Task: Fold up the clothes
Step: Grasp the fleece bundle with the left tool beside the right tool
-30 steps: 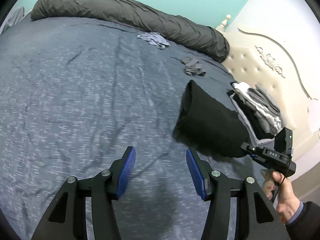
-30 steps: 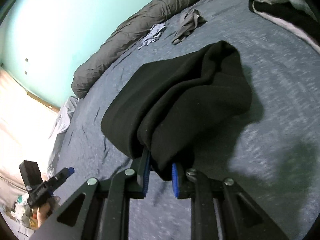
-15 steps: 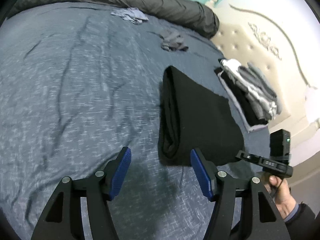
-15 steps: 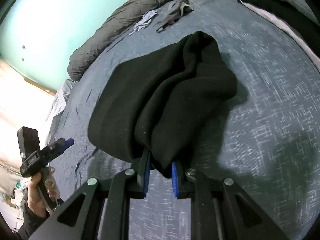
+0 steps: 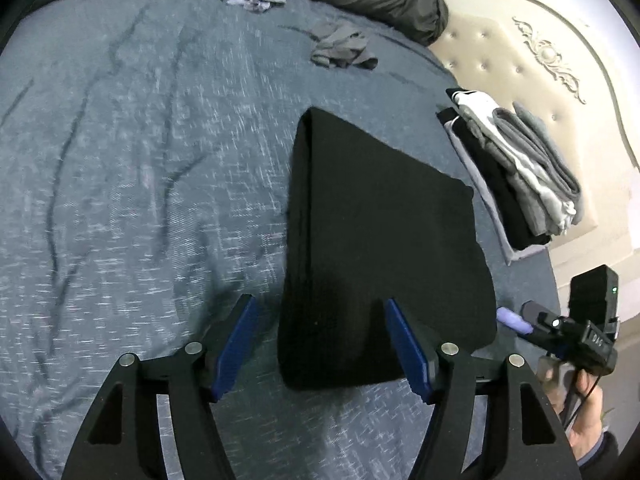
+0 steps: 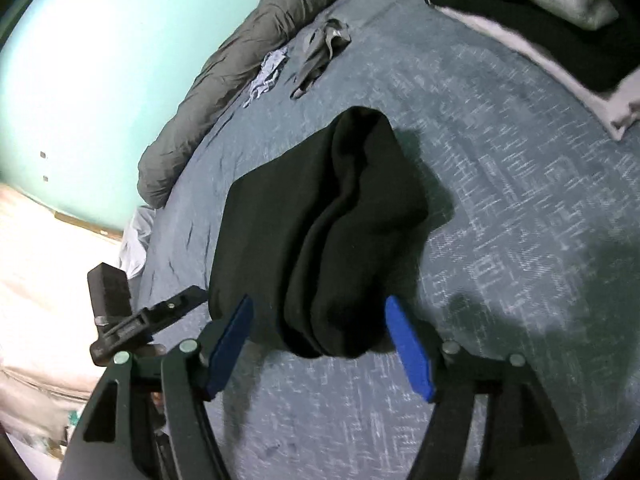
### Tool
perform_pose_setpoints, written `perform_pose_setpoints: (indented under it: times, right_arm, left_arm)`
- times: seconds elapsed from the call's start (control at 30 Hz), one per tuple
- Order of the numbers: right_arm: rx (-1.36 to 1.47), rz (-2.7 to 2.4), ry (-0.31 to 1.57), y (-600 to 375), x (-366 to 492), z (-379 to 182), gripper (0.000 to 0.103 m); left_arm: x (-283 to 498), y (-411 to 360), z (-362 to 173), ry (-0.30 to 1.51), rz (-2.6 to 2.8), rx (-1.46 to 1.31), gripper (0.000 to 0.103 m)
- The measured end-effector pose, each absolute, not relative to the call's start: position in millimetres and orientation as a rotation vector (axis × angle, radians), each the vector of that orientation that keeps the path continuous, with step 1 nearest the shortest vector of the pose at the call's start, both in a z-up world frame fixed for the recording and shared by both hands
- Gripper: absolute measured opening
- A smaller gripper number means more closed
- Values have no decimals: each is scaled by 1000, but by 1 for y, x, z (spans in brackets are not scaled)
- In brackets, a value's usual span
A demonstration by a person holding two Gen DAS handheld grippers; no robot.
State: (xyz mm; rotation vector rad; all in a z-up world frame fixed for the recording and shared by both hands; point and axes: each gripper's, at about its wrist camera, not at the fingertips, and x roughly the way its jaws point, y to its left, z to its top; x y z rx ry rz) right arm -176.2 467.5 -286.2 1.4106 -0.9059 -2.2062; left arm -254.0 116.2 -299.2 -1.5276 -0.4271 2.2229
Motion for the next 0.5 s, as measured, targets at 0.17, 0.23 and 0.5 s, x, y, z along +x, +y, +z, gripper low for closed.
perform_pose_setpoints:
  times: [0.17,0.23,0.5]
  right_arm:
    - [1494,-2143,-985,453,-191,-310,78]
    - [1524,-2139,-983,446,-196,-318,79]
    - [1581,-2143,-996,431,-207,-332,80]
  left_arm:
    - [-264,123,-319,-489,2159,-1592,74]
    - [-267,123,-328,-528,2126,-1603,76]
    - [-268,119,-347,-591,2080,-1604,77]
